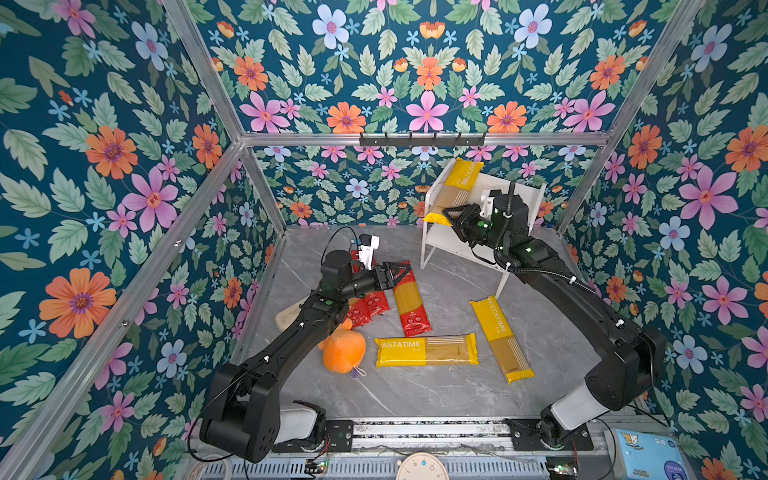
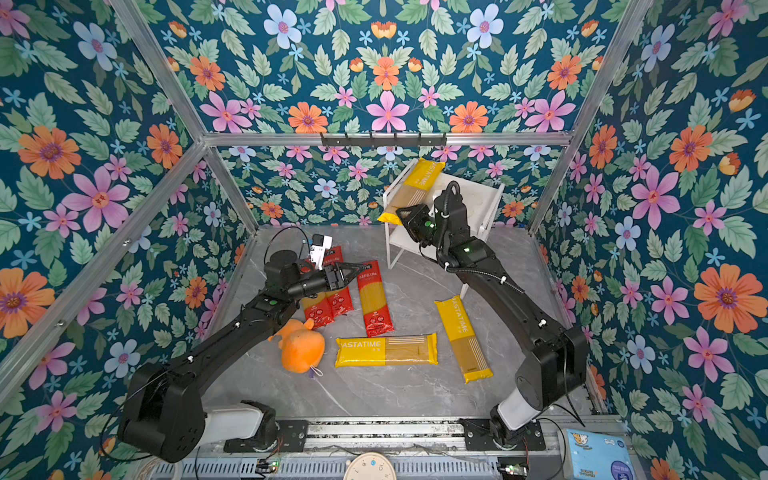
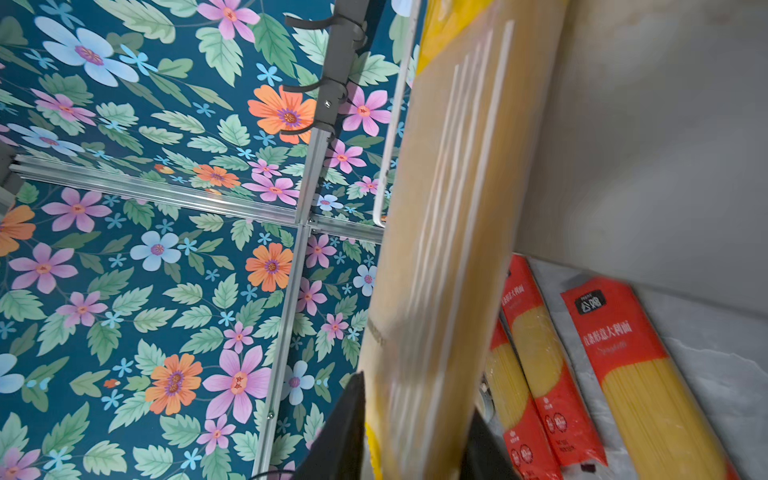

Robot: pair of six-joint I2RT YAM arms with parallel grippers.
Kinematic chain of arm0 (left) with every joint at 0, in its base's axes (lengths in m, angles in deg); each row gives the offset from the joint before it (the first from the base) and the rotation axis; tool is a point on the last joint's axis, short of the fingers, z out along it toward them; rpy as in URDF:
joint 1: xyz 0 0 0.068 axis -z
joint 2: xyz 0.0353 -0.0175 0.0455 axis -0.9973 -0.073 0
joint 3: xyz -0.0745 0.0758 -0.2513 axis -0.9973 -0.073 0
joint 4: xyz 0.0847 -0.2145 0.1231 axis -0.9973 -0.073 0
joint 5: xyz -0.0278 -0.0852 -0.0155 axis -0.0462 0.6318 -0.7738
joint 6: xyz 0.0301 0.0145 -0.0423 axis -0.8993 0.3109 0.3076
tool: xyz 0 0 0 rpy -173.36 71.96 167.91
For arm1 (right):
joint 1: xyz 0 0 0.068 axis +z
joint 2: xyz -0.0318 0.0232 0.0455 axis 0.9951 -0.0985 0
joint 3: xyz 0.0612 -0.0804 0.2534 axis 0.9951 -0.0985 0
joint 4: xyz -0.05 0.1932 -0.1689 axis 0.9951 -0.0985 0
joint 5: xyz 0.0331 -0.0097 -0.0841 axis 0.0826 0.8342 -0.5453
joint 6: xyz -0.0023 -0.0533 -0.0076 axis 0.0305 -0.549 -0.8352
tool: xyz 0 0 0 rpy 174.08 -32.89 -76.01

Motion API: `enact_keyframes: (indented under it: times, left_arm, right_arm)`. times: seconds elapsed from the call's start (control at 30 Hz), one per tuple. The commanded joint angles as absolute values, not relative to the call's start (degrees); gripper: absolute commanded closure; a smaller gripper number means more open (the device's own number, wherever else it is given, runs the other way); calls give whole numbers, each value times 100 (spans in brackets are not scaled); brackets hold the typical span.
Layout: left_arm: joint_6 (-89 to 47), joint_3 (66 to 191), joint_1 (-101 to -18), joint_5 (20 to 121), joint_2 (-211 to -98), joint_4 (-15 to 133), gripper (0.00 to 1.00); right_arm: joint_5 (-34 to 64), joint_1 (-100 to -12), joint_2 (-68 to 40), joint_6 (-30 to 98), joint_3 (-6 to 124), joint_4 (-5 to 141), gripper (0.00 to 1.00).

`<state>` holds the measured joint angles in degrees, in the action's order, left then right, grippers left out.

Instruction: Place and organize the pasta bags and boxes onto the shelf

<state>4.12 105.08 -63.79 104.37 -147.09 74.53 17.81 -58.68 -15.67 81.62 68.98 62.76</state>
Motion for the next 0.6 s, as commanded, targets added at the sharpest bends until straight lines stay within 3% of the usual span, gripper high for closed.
enact_keyframes:
  times: [0.0, 0.13, 0.33, 0.57]
  left_arm:
    - [194, 10476, -6322, 10429, -14670, 7357, 30]
    - [179, 10481, -6264, 10402, -14683, 7344, 29]
    - [156, 10533, -6241, 10410, -14711, 7300, 30]
    - [49, 10507, -6244, 10341, -14732, 7174, 30]
  right_arm:
    - [1600, -5853, -1306, 8079, 6561, 6258, 61]
    - [1634, -5829, -1152, 8123, 6252, 6467, 61]
    - [1698, -5832, -1362, 7974, 6576, 6551, 83]
    - [1797, -6031, -1756, 7880, 7040, 6442, 93]
